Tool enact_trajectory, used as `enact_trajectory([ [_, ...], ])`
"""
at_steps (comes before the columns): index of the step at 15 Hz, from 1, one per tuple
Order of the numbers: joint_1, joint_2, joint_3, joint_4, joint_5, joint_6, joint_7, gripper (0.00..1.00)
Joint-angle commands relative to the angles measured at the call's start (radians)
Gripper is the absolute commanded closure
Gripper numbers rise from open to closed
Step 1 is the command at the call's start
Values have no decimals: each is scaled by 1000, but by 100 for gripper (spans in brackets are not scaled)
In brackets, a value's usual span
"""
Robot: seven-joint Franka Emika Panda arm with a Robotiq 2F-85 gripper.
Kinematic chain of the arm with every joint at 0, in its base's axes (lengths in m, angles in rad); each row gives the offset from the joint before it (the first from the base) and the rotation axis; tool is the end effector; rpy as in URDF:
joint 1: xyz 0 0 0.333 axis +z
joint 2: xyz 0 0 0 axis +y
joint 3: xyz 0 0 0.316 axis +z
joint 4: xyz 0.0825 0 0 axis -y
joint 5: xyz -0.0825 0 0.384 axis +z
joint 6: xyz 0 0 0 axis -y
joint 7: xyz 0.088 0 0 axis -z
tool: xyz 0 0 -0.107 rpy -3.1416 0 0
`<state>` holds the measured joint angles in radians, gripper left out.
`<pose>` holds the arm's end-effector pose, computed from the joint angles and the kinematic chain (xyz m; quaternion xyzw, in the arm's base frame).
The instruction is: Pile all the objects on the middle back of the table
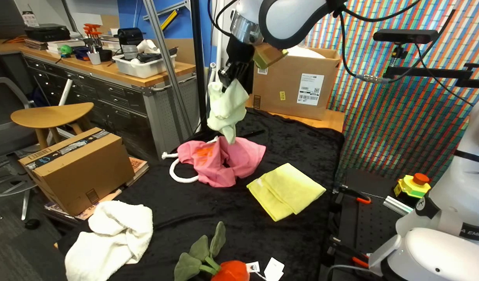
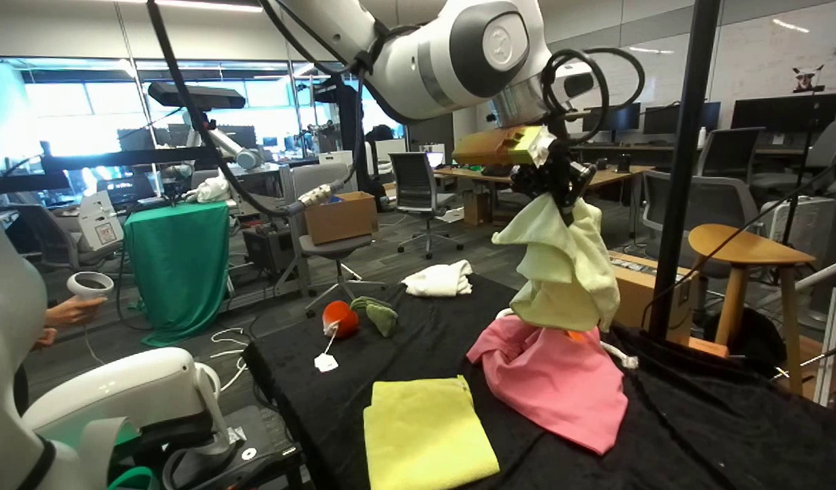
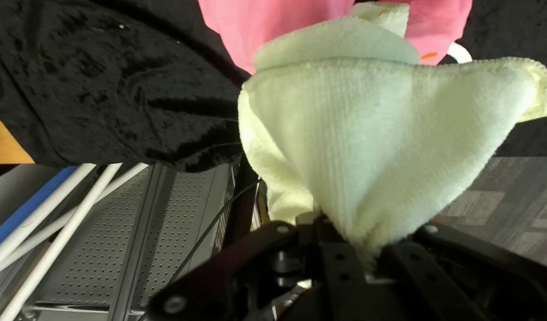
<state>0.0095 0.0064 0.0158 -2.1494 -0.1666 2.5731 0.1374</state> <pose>0.5737 0.0173 0.4429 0.9767 0.0046 0.2105 0.0413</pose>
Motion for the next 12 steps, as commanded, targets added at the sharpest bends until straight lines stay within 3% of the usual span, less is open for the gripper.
enact_trajectory([
  [1, 15, 63, 6, 11, -6, 87, 81, 98],
  [2, 21, 79, 7, 14, -1, 81, 66, 98],
  [3, 27, 94, 6, 17, -17, 72, 63, 77],
  [4, 31, 104, 5, 16, -20, 64, 52, 67],
  [12, 45, 155, -17, 24, -85, 1, 47, 8],
])
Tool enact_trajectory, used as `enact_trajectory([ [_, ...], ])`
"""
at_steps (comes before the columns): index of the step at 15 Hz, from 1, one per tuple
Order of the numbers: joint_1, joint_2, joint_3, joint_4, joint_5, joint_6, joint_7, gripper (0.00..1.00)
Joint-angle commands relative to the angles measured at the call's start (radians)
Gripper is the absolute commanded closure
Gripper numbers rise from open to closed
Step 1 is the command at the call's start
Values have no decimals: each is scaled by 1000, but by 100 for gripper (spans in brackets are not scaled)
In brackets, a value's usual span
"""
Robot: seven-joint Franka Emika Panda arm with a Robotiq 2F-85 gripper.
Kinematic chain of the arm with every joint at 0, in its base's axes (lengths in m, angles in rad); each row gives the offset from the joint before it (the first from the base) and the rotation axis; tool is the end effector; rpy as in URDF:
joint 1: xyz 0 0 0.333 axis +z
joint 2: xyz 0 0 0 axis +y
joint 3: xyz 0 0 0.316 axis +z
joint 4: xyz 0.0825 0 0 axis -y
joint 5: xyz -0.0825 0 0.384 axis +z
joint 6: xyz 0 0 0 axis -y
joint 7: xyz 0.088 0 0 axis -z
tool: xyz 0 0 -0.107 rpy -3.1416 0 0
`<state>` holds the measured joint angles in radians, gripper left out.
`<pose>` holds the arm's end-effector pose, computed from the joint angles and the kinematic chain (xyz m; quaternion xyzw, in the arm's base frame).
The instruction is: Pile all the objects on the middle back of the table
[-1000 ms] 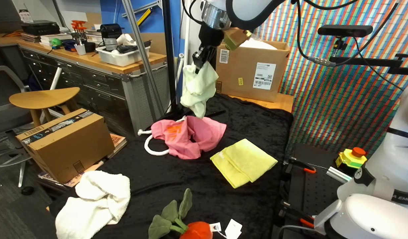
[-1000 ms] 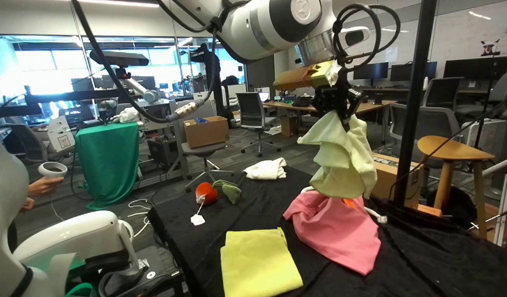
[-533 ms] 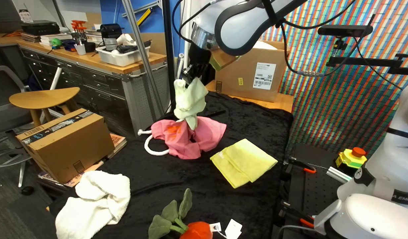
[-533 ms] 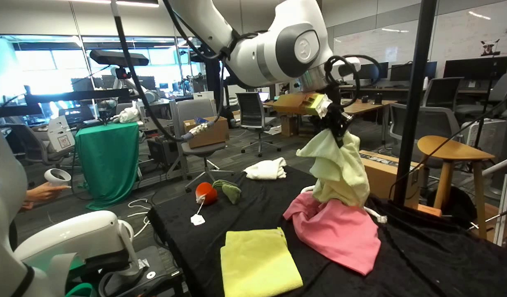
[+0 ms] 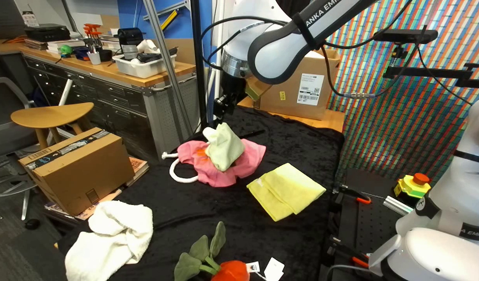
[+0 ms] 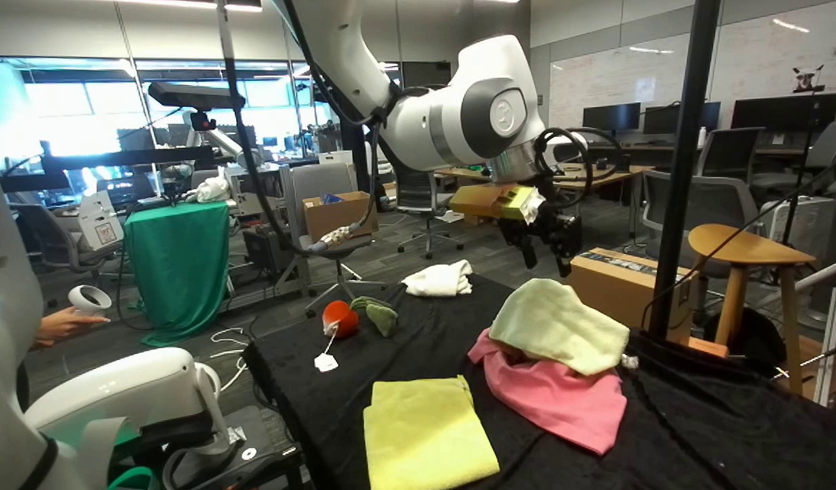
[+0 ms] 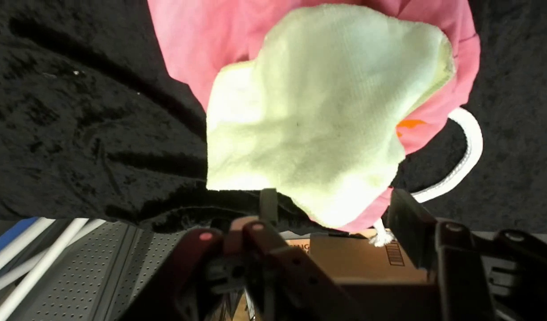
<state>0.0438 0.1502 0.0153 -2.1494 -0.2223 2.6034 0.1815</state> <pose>0.5846 0.0390 0.3628 0.9858 0.0250 0.1577 0.0509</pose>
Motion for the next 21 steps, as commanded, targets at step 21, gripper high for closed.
enact_trajectory([
  [21, 134, -129, 159, 77, -94, -344, -313, 0],
])
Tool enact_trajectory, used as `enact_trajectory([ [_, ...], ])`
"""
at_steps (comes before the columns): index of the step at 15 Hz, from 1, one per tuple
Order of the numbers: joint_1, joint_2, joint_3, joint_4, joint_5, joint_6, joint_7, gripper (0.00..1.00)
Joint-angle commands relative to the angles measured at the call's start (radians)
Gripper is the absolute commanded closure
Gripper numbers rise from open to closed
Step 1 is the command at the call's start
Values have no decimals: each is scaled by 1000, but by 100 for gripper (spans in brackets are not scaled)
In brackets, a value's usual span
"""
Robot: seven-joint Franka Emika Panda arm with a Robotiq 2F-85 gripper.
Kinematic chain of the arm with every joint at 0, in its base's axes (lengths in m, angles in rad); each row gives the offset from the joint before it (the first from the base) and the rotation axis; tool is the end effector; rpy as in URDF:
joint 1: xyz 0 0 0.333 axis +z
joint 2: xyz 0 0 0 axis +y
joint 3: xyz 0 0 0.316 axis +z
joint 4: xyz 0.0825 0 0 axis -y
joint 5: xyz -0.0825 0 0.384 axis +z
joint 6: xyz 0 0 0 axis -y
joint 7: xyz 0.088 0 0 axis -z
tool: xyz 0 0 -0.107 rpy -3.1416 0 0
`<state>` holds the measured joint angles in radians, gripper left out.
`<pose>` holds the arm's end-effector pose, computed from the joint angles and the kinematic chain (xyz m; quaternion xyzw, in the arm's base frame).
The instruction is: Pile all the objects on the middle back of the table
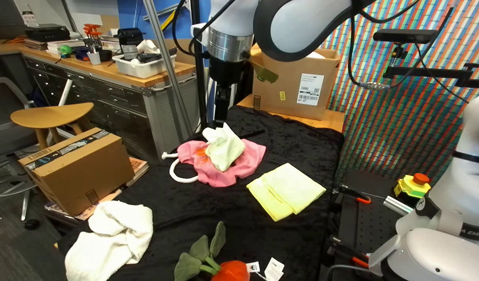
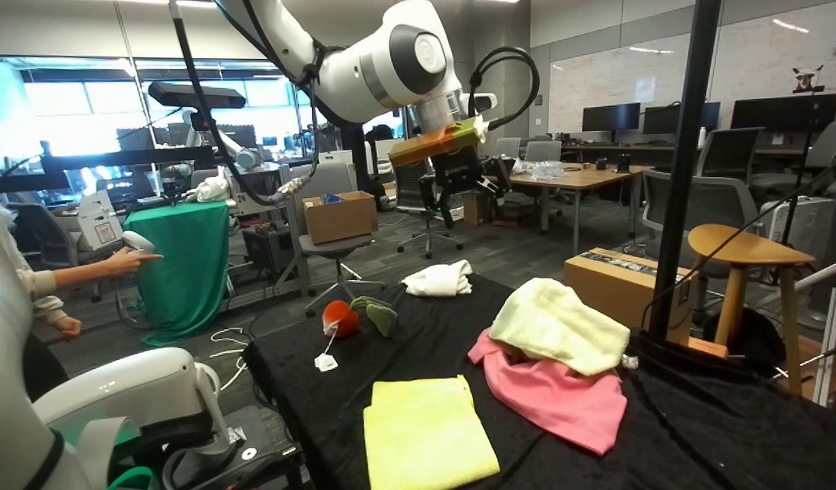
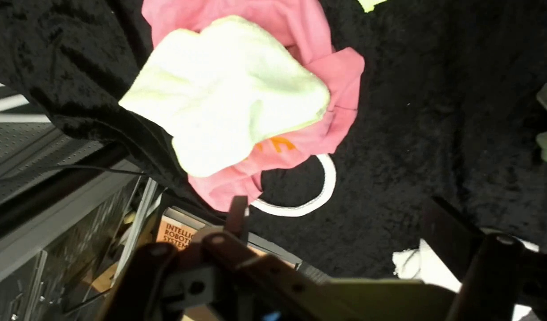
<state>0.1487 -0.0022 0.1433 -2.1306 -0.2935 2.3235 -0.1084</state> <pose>0.5366 0.1559 0.4287 0.9471 0.2831 0.1066 0.1068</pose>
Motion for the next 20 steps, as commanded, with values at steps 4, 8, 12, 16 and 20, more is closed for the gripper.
enact_trajectory([
  [4, 75, 84, 77, 148, -23, -126, -6, 0],
  [8, 114, 171, 99, 263, -29, -180, 17, 0],
  [12, 155, 261, 101, 379, -41, -212, 46, 0],
  [16, 197, 353, 91, 474, -56, -210, 87, 0],
  [20, 244, 443, 68, 540, -98, -140, 196, 0],
])
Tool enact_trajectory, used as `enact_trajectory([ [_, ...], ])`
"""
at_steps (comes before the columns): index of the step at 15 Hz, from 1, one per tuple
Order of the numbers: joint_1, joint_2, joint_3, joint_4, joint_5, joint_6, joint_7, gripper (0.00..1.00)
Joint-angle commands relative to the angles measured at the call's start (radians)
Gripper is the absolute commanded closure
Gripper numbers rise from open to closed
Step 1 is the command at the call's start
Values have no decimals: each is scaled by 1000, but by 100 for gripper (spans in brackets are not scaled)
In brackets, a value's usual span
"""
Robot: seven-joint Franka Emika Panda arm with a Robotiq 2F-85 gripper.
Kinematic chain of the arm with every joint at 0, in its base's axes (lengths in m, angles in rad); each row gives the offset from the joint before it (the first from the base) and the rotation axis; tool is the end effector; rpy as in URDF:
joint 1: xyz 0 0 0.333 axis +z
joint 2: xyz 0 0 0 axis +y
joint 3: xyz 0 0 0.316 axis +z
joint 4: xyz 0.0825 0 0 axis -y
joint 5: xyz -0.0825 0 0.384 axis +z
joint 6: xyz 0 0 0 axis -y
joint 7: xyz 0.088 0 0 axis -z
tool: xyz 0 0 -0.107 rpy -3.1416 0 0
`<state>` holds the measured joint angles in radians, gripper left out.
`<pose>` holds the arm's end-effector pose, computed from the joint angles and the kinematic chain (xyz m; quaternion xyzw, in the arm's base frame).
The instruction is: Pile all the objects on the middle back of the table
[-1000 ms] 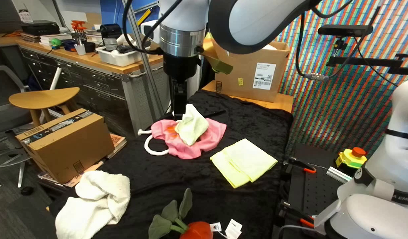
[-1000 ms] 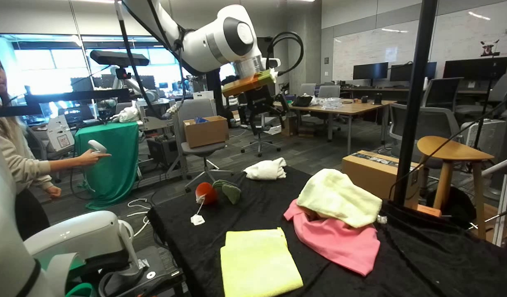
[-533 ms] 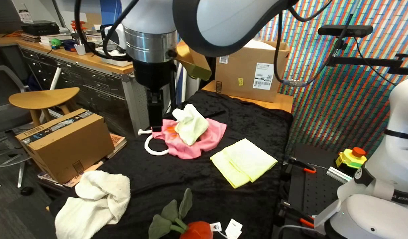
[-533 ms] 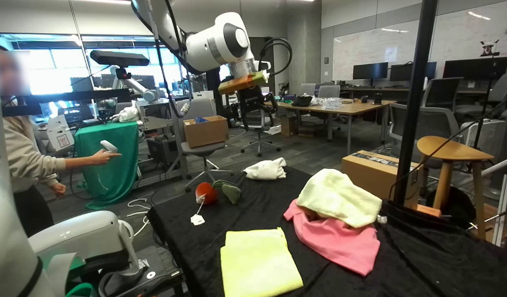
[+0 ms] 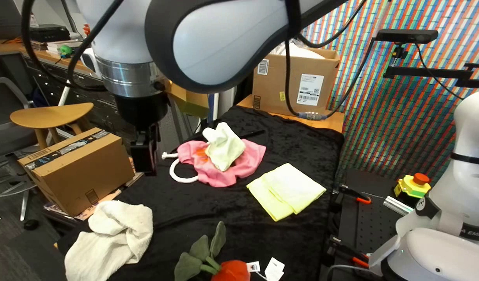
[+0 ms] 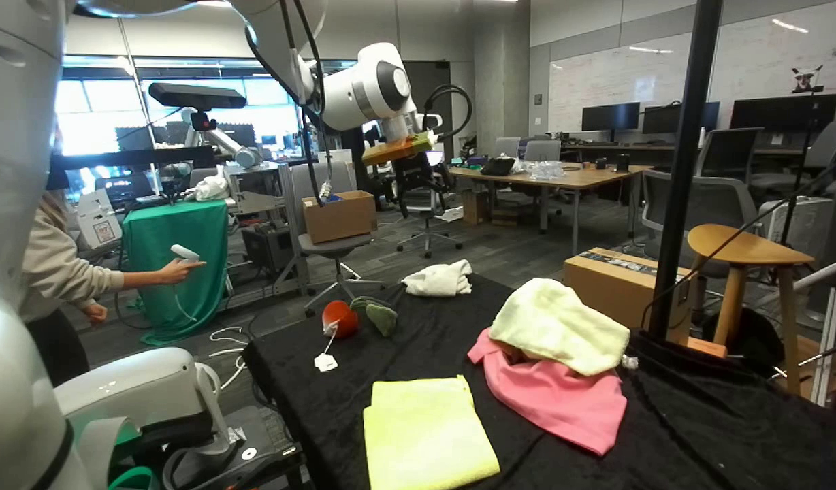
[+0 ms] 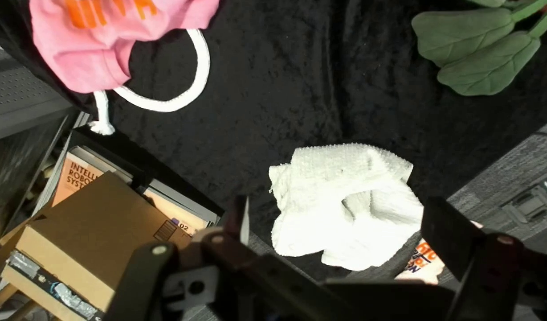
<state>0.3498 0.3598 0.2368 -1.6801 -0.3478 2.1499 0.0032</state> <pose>0.5727 0.3443 0.4100 0.9254 0.3574 0.0907 0.0873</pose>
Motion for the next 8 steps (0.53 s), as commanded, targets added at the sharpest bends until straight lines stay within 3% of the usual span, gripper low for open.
enact_trajectory([
  [1, 56, 99, -32, 99, -51, 54, 114, 0],
  [8, 144, 247, -78, 220, -89, 24, 165, 0],
])
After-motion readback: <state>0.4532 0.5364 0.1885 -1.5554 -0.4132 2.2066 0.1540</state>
